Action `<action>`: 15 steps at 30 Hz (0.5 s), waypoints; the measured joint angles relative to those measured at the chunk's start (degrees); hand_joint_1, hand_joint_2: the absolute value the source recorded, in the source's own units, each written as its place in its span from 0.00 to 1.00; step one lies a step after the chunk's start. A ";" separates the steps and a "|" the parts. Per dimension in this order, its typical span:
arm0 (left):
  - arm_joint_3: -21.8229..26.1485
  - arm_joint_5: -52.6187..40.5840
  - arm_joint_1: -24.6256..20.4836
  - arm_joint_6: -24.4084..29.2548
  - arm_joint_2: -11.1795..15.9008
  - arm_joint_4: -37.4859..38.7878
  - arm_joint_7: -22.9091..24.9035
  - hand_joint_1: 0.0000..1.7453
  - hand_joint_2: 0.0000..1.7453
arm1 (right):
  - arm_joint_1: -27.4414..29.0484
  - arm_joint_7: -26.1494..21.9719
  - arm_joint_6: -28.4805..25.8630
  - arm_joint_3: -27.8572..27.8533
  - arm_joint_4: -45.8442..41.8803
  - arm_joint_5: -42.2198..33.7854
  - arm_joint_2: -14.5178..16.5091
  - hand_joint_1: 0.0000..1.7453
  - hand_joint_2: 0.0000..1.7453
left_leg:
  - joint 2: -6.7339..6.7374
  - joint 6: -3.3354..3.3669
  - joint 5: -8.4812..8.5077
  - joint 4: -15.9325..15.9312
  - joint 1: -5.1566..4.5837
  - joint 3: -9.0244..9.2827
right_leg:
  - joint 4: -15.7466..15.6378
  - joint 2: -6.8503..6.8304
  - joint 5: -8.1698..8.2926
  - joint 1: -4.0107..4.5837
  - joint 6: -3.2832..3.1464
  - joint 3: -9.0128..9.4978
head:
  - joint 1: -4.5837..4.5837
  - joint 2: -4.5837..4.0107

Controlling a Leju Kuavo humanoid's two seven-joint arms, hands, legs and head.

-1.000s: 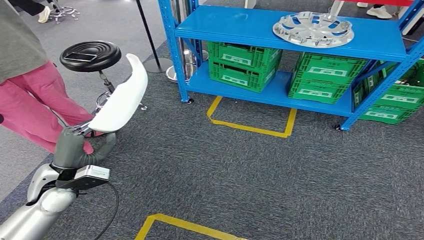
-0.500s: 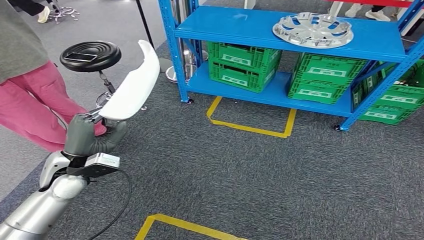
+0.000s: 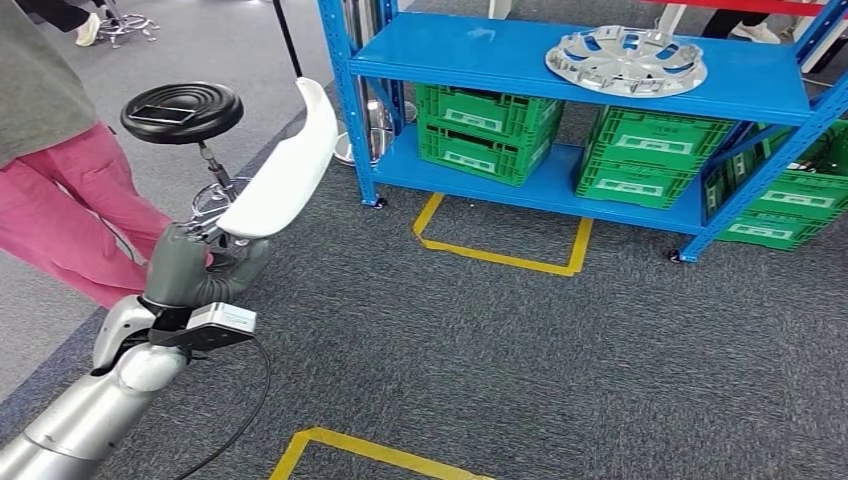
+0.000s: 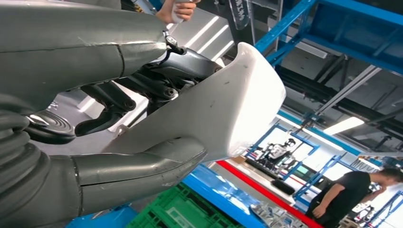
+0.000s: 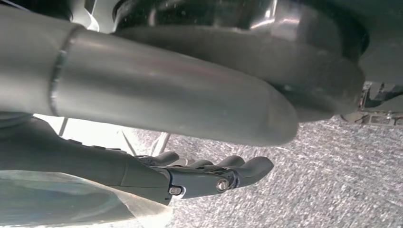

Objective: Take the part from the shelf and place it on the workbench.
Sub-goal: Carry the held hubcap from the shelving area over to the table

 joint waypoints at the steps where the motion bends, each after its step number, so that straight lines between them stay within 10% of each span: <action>1: -0.14 -0.02 -0.01 0.03 0.03 0.01 0.04 1.00 1.00 | 0.03 0.01 -0.32 -0.01 0.01 -0.08 0.00 0.00 0.00 | 0.00 0.00 0.00 0.00 0.00 0.00 | 0.00 0.00 0.00 0.00 0.00 0.00 | 0.00 0.00; 15: -0.60 -0.49 0.63 0.67 0.70 0.01 0.83 1.00 1.00 | 0.21 -0.35 -3.95 1.09 0.22 0.96 0.01 0.00 0.00 | -0.02 0.75 -0.11 0.63 -0.36 -0.60 | -0.06 -0.04 0.25 -0.35 0.71 0.45 | -0.01 0.00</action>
